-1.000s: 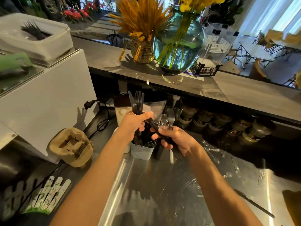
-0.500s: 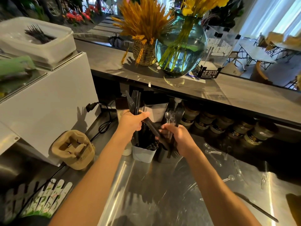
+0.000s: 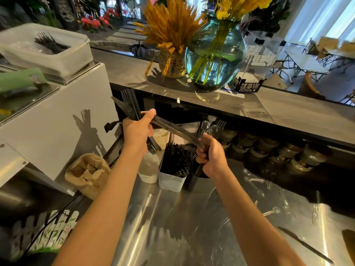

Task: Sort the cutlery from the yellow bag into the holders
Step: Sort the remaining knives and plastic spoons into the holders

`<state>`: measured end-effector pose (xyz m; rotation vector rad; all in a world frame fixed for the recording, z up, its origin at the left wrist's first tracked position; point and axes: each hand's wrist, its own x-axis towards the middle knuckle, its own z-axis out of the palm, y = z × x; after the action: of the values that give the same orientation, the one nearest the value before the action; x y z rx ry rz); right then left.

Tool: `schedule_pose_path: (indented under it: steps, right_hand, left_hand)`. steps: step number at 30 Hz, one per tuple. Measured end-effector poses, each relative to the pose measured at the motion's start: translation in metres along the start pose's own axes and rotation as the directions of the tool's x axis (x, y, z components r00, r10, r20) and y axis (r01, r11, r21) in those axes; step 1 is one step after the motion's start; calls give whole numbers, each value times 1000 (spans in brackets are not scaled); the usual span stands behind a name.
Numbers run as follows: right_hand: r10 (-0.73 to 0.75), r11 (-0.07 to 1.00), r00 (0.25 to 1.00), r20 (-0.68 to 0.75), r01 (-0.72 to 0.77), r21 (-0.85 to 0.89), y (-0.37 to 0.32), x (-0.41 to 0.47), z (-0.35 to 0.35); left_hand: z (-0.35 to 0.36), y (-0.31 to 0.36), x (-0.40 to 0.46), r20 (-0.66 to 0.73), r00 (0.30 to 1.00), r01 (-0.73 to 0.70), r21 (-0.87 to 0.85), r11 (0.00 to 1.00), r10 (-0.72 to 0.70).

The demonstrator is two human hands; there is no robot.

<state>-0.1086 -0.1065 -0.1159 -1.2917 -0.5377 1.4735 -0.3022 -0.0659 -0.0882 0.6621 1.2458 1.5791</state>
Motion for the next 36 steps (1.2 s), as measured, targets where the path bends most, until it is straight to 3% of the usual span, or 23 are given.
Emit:
schedule_pose_path:
  steps: [5, 11, 15, 18, 20, 22, 25, 28, 32, 36]
  right_hand:
    - [14, 994, 1000, -1, -14, 110, 4, -1, 8]
    - [151, 975, 989, -4, -148, 166, 5, -4, 9]
    - [57, 994, 998, 27, -59, 90, 0, -5, 3]
    - [-61, 998, 998, -8, 61, -24, 4, -3, 2]
    - [-127, 992, 989, -79, 126, -16, 4, 0, -4]
    - [-152, 988, 972, -180, 155, 7, 0, 3, -14]
    - [-220, 975, 941, -257, 214, -50, -2, 7, -29]
    - [-349, 936, 894, -281, 316, -158, -3, 9, -35]
    - [-486, 860, 826, -287, 392, -327, -8, 13, -28]
    - [-431, 902, 823, -369, 394, -175, -17, 17, -20]
  left_hand:
    - [4, -11, -16, -59, 998, -9, -90, 996, 4]
    - [4, -27, -14, -91, 996, 14, -43, 999, -18]
    - [-1, -28, -11, -116, 992, -34, 45, 998, 39]
    - [-2, -33, -11, -43, 999, -22, 75, 997, 26]
    - [-6, -35, -11, 20, 999, 20, 250, 968, -26]
    - [-12, -37, -11, 183, 977, 30, 384, 923, -108]
    - [-23, -43, -7, 399, 897, 9, 418, 909, -192]
    - [-30, -41, -8, 564, 785, -123, 549, 827, -257]
    - [-34, -44, -13, 622, 662, -234, 701, 673, -418]
    - [-48, -57, -5, 578, 747, -215, 676, 704, -328]
